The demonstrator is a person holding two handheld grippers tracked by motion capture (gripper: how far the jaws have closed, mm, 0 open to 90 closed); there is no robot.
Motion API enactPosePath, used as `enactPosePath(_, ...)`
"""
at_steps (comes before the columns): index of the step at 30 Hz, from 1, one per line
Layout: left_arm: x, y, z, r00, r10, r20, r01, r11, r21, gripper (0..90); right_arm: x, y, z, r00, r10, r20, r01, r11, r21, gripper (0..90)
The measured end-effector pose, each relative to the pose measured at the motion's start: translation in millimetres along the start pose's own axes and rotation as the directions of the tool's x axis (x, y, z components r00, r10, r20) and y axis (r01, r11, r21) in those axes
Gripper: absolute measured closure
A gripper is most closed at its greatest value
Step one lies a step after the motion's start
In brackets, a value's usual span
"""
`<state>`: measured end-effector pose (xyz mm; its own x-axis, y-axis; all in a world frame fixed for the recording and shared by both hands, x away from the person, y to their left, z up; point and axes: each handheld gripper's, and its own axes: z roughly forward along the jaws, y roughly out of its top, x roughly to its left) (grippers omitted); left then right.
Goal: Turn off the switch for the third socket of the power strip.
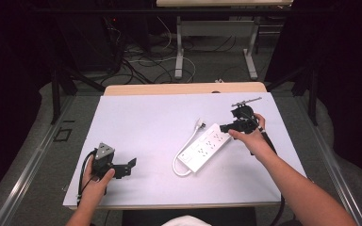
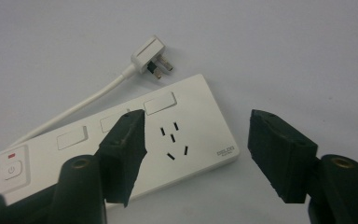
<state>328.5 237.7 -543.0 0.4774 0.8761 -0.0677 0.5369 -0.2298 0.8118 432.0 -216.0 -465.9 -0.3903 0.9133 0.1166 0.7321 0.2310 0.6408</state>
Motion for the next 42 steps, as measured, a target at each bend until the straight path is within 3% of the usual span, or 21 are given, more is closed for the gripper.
enactPosePath(9, -0.1, -0.1, 0.1, 1.0000, -0.006, 0.001, 0.006, 1.0000, 0.003, 1.0, 1.8, 7.0, 9.6, 0.9999, 0.010, 0.006, -0.010, 1.000, 0.010, 51.2)
enactPosePath(17, -0.1, -0.6, 0.6, 1.0000, -0.008, -0.003, 0.008, 0.9999, -0.007, 1.0, 5.7, 11.7, 21.1, 0.9998, 0.012, -0.018, -0.011, 0.999, 0.032, 61.5)
enactPosePath(33, 0.9, -0.2, 0.2, 1.0000, 0.000, -0.003, 0.000, 1.0000, 0.006, 1.0, 14.8, 17.2, 42.7, 0.9996, 0.016, -0.025, -0.015, 0.998, 0.055, 61.0)
enactPosePath(42, 0.9, -0.6, 0.6, 1.0000, -0.008, 0.002, 0.008, 0.9999, 0.007, 1.0, 15.3, 18.5, 57.7, 0.9978, 0.053, -0.041, -0.051, 0.997, 0.053, 64.7)
